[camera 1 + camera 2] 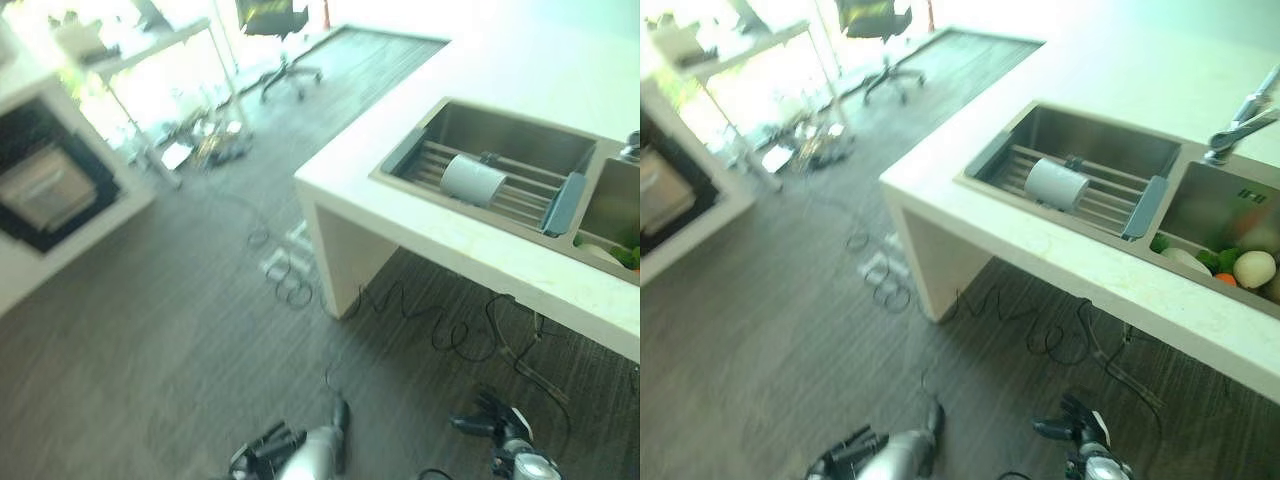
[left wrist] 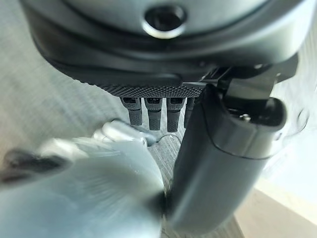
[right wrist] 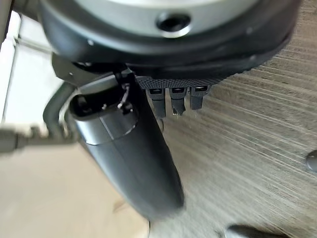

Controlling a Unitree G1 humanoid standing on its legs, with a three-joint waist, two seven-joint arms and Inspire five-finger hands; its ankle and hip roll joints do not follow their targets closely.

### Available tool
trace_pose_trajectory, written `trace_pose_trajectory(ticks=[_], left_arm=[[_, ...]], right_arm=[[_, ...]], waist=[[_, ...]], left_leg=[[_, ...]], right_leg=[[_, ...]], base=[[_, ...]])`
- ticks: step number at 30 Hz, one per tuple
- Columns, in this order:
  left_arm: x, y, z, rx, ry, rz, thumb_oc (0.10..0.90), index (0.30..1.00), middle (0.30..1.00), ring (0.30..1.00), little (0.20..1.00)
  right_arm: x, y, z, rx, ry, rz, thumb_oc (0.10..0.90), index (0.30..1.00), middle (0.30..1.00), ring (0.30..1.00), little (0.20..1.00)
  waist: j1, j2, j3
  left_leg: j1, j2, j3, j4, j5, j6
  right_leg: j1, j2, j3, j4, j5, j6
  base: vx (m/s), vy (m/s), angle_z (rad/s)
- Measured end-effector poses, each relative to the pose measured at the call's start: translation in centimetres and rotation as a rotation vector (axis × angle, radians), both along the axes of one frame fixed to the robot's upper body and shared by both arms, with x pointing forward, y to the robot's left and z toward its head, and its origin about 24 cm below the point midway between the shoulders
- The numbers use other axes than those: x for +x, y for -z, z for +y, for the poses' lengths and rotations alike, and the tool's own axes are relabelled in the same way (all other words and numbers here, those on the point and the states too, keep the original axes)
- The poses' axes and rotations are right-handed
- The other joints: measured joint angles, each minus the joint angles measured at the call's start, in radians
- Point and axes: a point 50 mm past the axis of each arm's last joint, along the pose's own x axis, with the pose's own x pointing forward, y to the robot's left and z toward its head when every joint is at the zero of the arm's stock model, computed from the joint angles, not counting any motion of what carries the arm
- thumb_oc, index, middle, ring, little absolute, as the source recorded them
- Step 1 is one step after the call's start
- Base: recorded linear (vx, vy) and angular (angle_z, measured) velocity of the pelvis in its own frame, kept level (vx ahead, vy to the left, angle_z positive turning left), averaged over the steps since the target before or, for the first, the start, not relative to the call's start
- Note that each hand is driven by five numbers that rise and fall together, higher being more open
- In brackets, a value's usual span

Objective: Place the dishes in the dishwasher.

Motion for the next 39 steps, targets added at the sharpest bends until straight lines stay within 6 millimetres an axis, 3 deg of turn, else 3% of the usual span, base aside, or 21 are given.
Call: trace_pose_trajectory(ticks=[4,11,12,14,15,16,17,19,20,21,22,23,27,28,29,30,31,32,35,37,39], left_arm=[[-1.0,0.3,0.1,-0.007,0.001,0.054,0.800,0.900,0.900,0.900,0.900],[-1.2,0.3,0.6,-0.018,-0.021,0.081,0.800,0.900,0.900,0.900,0.900],[-1.5,0.4,0.6,-0.024,-0.027,0.090,0.800,0.900,0.900,0.900,0.900],[-1.0,0.1,1.0,-0.018,-0.018,0.087,0.800,0.900,0.900,0.900,0.900],[-1.1,0.2,0.9,-0.029,-0.019,0.099,0.800,0.900,0.900,0.900,0.900],[-1.1,0.2,0.9,-0.034,-0.019,0.105,0.800,0.900,0.900,0.900,0.900],[-1.2,0.2,1.1,-0.019,-0.002,0.112,0.800,0.900,0.900,0.900,0.900],[-1.7,0.4,1.0,-0.013,0.000,0.130,0.800,0.900,0.900,0.900,0.900],[-2.0,0.4,1.2,-0.019,-0.027,0.134,0.800,0.900,0.900,0.900,0.900],[-2.3,0.4,1.3,-0.046,-0.101,0.120,0.800,0.900,0.900,0.900,0.900],[-2.9,0.7,0.3,-0.069,-0.125,0.137,0.800,0.900,0.900,0.900,0.900],[-3.4,0.9,0.0,-0.082,-0.147,0.161,0.800,0.900,0.900,0.900,0.900],[-3.4,0.8,0.4,-0.087,-0.147,0.179,0.800,0.900,0.900,0.900,0.900],[-3.6,0.9,0.2,-0.097,-0.156,0.187,0.800,0.900,0.900,0.900,0.900],[-3.8,1.0,-0.3,-0.106,-0.156,0.198,0.800,0.900,0.900,0.900,0.900],[-3.4,0.9,-0.1,-0.095,-0.166,0.172,0.800,0.900,0.900,0.900,0.900],[-2.9,0.8,-0.1,-0.093,-0.168,0.142,0.800,0.900,0.900,0.900,0.900],[-1.9,0.6,-0.3,-0.110,-0.163,0.091,0.800,0.900,0.900,0.900,0.900],[-1.5,0.5,-0.6,-0.106,-0.139,0.070,0.800,0.900,0.900,0.900,0.900],[-0.8,0.4,-0.7,-0.115,-0.144,0.052,0.800,0.900,0.900,0.900,0.900],[0.0,0.2,-1.1,-0.136,-0.135,0.030,0.800,0.900,0.900,0.900,0.900]], right_arm=[[-2.6,1.3,0.2,-0.016,0.005,0.141,0.800,0.900,0.900,0.900,0.900],[-2.3,1.5,0.7,0.046,0.101,0.123,0.800,0.900,0.900,0.900,0.900],[-2.8,1.6,0.6,0.054,0.115,0.130,0.800,0.900,0.900,0.900,0.900],[-3.2,1.8,0.9,0.083,0.109,0.136,0.800,0.900,0.900,0.900,0.900],[-2.4,1.6,1.0,0.089,0.091,0.112,0.800,0.900,0.900,0.900,0.900],[-1.5,1.3,1.1,0.089,0.067,0.078,0.800,0.900,0.900,0.900,0.900],[-1.0,1.2,1.5,0.098,0.055,0.053,0.800,0.900,0.900,0.900,0.900],[-1.6,1.4,1.6,0.107,0.063,0.059,0.800,0.900,0.900,0.900,0.900],[-1.7,1.6,2.2,0.126,0.074,0.058,0.800,0.900,0.900,0.900,0.900],[-1.5,1.5,1.9,0.120,0.078,0.055,0.800,0.900,0.900,0.900,0.900],[-0.9,1.0,0.9,0.095,0.070,0.030,0.800,0.900,0.900,0.900,0.900],[-1.2,1.1,0.9,0.095,0.086,0.040,0.800,0.900,0.900,0.900,0.900],[-3.4,1.9,0.9,0.098,0.078,0.143,0.800,0.900,0.900,0.900,0.900],[-3.5,2.0,1.2,0.099,0.049,0.163,0.800,0.900,0.900,0.900,0.900],[-3.2,1.9,1.1,0.097,0.039,0.161,0.800,0.900,0.900,0.900,0.900],[-3.0,1.7,0.9,0.090,0.039,0.144,0.800,0.900,0.900,0.900,0.900],[-2.7,1.6,0.6,0.081,0.038,0.137,0.800,0.900,0.900,0.900,0.900],[-2.0,1.2,0.2,0.070,0.035,0.121,0.800,0.900,0.900,0.900,0.900],[0.6,0.3,0.1,0.066,0.008,0.053,0.800,0.900,0.900,0.900,0.900],[2.2,-0.5,0.1,0.057,-0.003,-0.003,0.800,0.900,0.900,0.900,0.900],[2.0,-0.6,-0.7,0.040,0.010,0.010,0.800,0.900,0.900,0.900,0.900]], waist=[[-0.001,-0.011,0.005],[-0.003,-0.025,-0.007],[-0.002,-0.011,-0.015],[-0.008,-0.026,-0.029],[-0.007,-0.019,-0.025],[-0.011,-0.018,-0.015],[-0.027,-0.021,-0.008],[-0.033,-0.018,-0.002],[-0.040,-0.068,-0.006],[-0.045,-0.064,-0.009],[-0.046,0.004,-0.009],[-0.042,-0.015,-0.002],[-0.058,-0.002,-0.008],[-0.050,-0.017,-0.008],[-0.046,-0.049,-0.016],[-0.006,-0.078,-0.009],[0.022,-0.086,-0.006],[0.053,-0.081,-0.006],[0.054,-0.062,-0.006],[0.055,-0.027,0.010],[0.059,-0.004,0.021]], left_leg=[[0.063,-0.042,0.018,-0.053,-0.001,0.034],[0.034,-0.040,0.020,0.009,-0.041,0.038],[0.032,-0.032,0.024,0.037,-0.076,0.040],[0.038,-0.036,0.054,0.057,-0.107,0.073],[0.035,-0.029,0.062,0.075,-0.127,0.075],[0.032,-0.023,0.061,0.109,-0.157,0.086],[0.049,-0.027,0.071,0.129,-0.183,0.093],[0.093,-0.027,0.105,0.081,-0.196,0.067],[0.081,-0.085,0.094,0.185,-0.241,0.038],[0.039,-0.067,0.082,0.476,-0.355,0.036],[0.084,-0.027,0.013,0.430,-0.532,0.070],[0.120,-0.036,0.045,0.396,-0.510,0.049],[0.250,-0.002,0.019,0.224,-0.463,0.008],[0.285,0.019,0.029,0.212,-0.414,-0.079],[0.299,0.004,0.047,0.216,-0.328,-0.142],[0.229,-0.022,0.054,0.374,-0.240,-0.125],[0.139,-0.018,0.048,0.508,-0.219,-0.117],[0.069,-0.020,0.041,0.520,-0.248,-0.100],[0.056,-0.012,-0.009,0.142,-0.256,-0.062],[-0.023,0.027,-0.035,0.054,-0.166,-0.113],[-0.067,0.062,-0.061,0.045,-0.126,-0.111]], right_leg=[[-0.073,0.009,-0.043,0.038,0.009,-0.009],[-0.070,0.001,-0.053,-0.049,0.082,-0.052],[-0.052,0.011,-0.057,-0.055,0.080,-0.036],[-0.052,0.002,-0.054,-0.066,0.121,0.019],[-0.109,0.008,-0.077,0.052,0.139,0.044],[-0.232,-0.014,-0.079,0.287,0.185,0.096],[-0.313,-0.051,-0.097,0.438,0.216,0.103],[-0.391,-0.095,-0.205,0.252,0.217,0.076],[-0.399,-0.150,-0.240,0.034,0.238,0.070],[-0.427,-0.150,-0.240,-0.057,0.305,0.089],[-0.448,-0.110,-0.264,-0.016,0.335,0.076],[-0.456,-0.116,-0.250,0.008,0.344,0.059],[-0.363,-0.047,-0.230,-0.079,0.394,-0.033],[-0.292,-0.031,-0.233,-0.127,0.394,-0.104],[-0.255,-0.052,-0.227,-0.153,0.376,-0.113],[-0.217,-0.054,-0.201,-0.188,0.372,-0.139],[-0.210,-0.054,-0.192,-0.207,0.370,-0.154],[-0.199,-0.046,-0.193,-0.221,0.366,-0.154],[-0.162,-0.017,-0.188,-0.228,0.337,-0.116],[-0.118,0.022,-0.179,-0.243,0.308,-0.118],[-0.093,0.044,-0.179,-0.231,0.298,-0.102]], base=[[0.04,0.112,0.03],[0.10,0.126,-0.14],[0.07,0.152,-0.26],[0.13,0.177,-0.55],[0.15,0.077,-0.99],[0.15,-0.009,-0.87],[0.21,-0.113,-0.81],[0.35,-0.310,-0.47],[0.36,-0.351,-0.37],[0.32,-0.285,-0.51],[0.32,-0.279,-0.76],[0.33,-0.276,-0.58],[0.33,-0.252,0.00],[0.31,-0.317,0.19],[0.15,-0.197,0.10],[0.16,-0.125,-0.10],[0.18,0.051,-0.32],[0.21,0.105,-0.27],[0.14,0.193,-0.20],[0.09,0.266,-0.14],[0.05,0.318,-0.35]])
